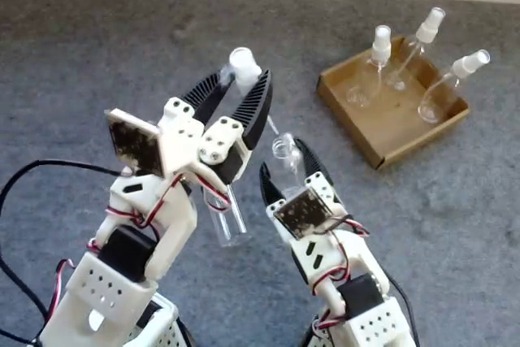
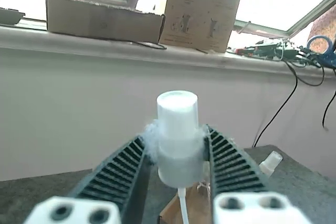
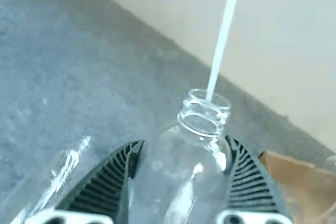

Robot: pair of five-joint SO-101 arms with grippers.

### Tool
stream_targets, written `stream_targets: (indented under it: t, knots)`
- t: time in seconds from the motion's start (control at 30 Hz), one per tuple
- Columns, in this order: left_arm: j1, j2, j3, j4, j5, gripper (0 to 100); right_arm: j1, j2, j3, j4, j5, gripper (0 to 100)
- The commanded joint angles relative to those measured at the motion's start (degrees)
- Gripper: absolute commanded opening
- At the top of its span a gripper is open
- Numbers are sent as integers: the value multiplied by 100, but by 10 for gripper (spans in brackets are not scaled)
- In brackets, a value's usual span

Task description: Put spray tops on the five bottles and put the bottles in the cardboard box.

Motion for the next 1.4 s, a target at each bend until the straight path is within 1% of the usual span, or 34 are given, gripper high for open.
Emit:
stream_targets:
  t: [0.0,0.2,0.3,0.47,0.6,0.7,0.87,0.93,1.17,1.23,1.37]
  knots:
    - [92,-629,-13,-141,-44,42,119,-312,760,66,18,124]
    - [101,-971,-48,246,-44,42,110,-286,857,-48,18,124]
    - [110,-1015,-48,255,-35,42,119,-286,857,-48,18,124]
    - [462,-1015,-48,290,-44,42,110,-303,857,154,18,124]
    - [505,-1024,-57,316,-44,42,110,-295,857,154,18,124]
    - [532,-1024,-145,703,-44,42,110,-286,857,154,18,124]
    - [523,-989,-655,1547,-44,42,110,-286,857,154,18,124]
    - [523,-963,-699,1653,-44,42,110,-295,857,154,18,124]
    - [532,-954,-426,1618,-44,42,110,-295,857,154,18,124]
    - [532,-954,-259,1336,-44,42,110,-295,857,154,18,124]
    - [532,-954,277,527,-44,42,101,-295,857,154,18,124]
